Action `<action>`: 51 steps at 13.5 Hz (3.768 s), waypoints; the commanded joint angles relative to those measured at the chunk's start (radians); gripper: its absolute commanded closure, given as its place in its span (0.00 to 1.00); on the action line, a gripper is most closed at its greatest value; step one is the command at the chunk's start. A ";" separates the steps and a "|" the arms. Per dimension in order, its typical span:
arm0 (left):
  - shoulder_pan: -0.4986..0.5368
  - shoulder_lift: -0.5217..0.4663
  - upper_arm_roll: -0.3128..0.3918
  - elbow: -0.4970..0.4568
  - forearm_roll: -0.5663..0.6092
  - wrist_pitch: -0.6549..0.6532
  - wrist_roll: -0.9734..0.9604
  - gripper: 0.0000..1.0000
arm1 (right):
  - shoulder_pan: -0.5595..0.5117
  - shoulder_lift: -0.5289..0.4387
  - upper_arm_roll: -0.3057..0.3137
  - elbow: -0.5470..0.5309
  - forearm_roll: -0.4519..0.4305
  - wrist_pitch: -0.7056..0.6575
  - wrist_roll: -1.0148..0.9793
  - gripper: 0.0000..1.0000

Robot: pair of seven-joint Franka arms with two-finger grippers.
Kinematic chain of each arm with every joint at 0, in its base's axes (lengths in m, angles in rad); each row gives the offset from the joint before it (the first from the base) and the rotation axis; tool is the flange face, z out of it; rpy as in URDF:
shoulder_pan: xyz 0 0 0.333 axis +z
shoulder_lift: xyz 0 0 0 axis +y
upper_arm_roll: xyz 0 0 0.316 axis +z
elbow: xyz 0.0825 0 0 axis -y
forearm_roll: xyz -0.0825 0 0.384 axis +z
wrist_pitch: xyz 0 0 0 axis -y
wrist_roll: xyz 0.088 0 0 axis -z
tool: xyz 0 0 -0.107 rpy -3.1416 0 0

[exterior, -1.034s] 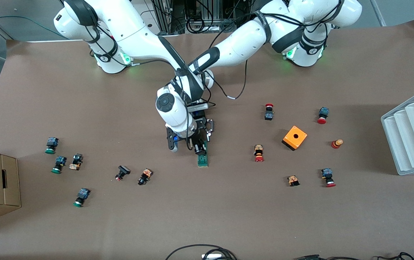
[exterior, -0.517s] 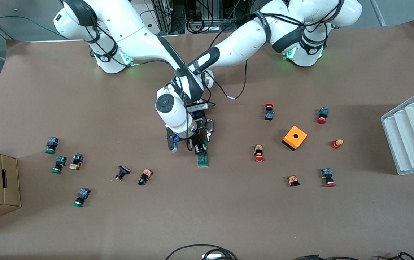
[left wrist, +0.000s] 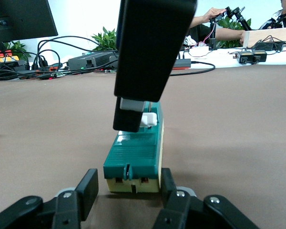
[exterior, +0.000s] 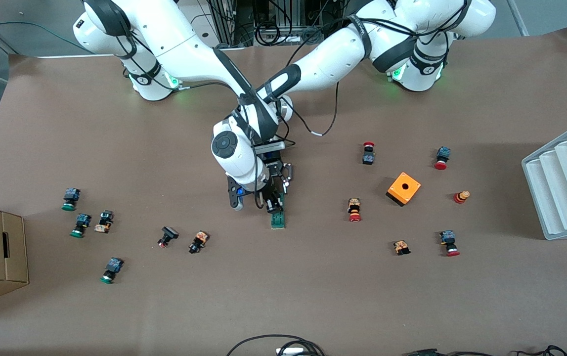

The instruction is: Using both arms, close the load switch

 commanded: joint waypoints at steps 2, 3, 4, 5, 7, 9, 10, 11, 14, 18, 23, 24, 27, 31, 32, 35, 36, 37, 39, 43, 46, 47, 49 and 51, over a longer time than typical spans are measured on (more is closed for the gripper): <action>0.006 0.017 -0.004 0.018 0.006 0.028 0.018 0.38 | -0.035 0.033 -0.002 0.083 0.022 0.012 -0.013 0.53; 0.006 0.017 -0.004 0.018 0.006 0.028 0.018 0.38 | -0.042 0.033 -0.002 0.086 0.022 0.004 -0.013 0.53; 0.006 0.017 -0.004 0.018 0.006 0.028 0.018 0.38 | -0.043 0.033 -0.002 0.087 0.022 0.004 -0.013 0.54; 0.006 0.016 -0.004 0.018 0.006 0.028 0.018 0.38 | -0.045 0.033 -0.002 0.087 0.022 0.002 -0.013 0.55; 0.006 0.016 -0.004 0.018 0.006 0.030 0.018 0.38 | -0.045 0.031 -0.002 0.087 0.022 0.002 -0.013 0.58; 0.006 0.016 -0.003 0.018 0.006 0.030 0.018 0.38 | -0.045 0.031 -0.002 0.089 0.022 0.001 -0.013 0.60; 0.006 0.016 -0.004 0.018 0.006 0.030 0.018 0.38 | -0.045 0.031 -0.002 0.089 0.022 0.001 -0.015 0.61; 0.006 0.016 -0.004 0.018 0.006 0.030 0.018 0.38 | -0.045 0.031 -0.002 0.089 0.022 0.001 -0.015 0.67; 0.006 0.016 -0.004 0.018 0.005 0.030 0.051 0.38 | -0.046 0.031 -0.002 0.092 0.022 0.001 -0.015 0.77; 0.006 0.017 -0.004 0.020 0.005 0.030 0.054 0.38 | -0.048 0.033 -0.002 0.100 0.022 0.001 -0.015 0.83; 0.006 0.017 -0.004 0.018 0.005 0.039 0.054 0.38 | -0.057 0.053 0.000 0.133 0.022 -0.008 -0.013 0.83; 0.006 0.017 -0.004 0.020 0.005 0.039 0.054 0.39 | -0.057 0.057 0.000 0.146 0.022 -0.010 -0.013 0.83; 0.006 0.017 -0.004 0.018 0.003 0.039 0.054 0.39 | -0.059 0.089 0.000 0.184 0.023 -0.010 -0.012 0.83; 0.006 0.014 -0.004 0.020 0.003 0.040 0.054 0.39 | -0.080 0.111 0.000 0.210 0.023 -0.010 -0.013 0.81; 0.007 0.014 -0.004 0.020 0.003 0.039 0.054 0.39 | -0.080 0.116 0.000 0.210 0.023 -0.008 -0.015 0.81; 0.007 0.014 -0.004 0.020 0.003 0.039 0.055 0.39 | -0.091 0.131 0.000 0.229 0.023 -0.008 -0.015 0.80; 0.007 0.014 -0.004 0.018 0.003 0.039 0.054 0.39 | -0.092 0.143 0.000 0.241 0.023 -0.008 -0.015 0.80; 0.006 0.014 -0.004 0.018 0.003 0.039 0.054 0.39 | -0.094 0.149 0.000 0.244 0.023 -0.007 -0.015 0.80; 0.007 0.014 -0.004 0.018 0.003 0.039 0.055 0.39 | -0.095 0.162 0.000 0.248 0.023 -0.001 -0.015 0.80; 0.007 0.016 -0.004 0.018 0.003 0.039 0.055 0.39 | -0.101 0.200 0.000 0.284 0.023 0.001 -0.019 0.80; 0.007 0.016 -0.004 0.015 0.002 0.039 0.055 0.39 | -0.111 0.206 0.000 0.288 0.023 0.004 -0.021 0.80; 0.006 0.016 -0.004 0.014 0.002 0.039 0.055 0.39 | -0.111 0.205 0.000 0.288 0.023 0.002 -0.021 0.80; 0.007 0.016 -0.004 0.012 0.002 0.040 0.054 0.39 | -0.112 0.198 0.001 0.288 0.023 -0.005 -0.015 0.79; 0.007 0.016 -0.004 0.014 0.003 0.040 0.054 0.39 | -0.123 0.186 0.004 0.298 0.026 -0.027 -0.012 0.73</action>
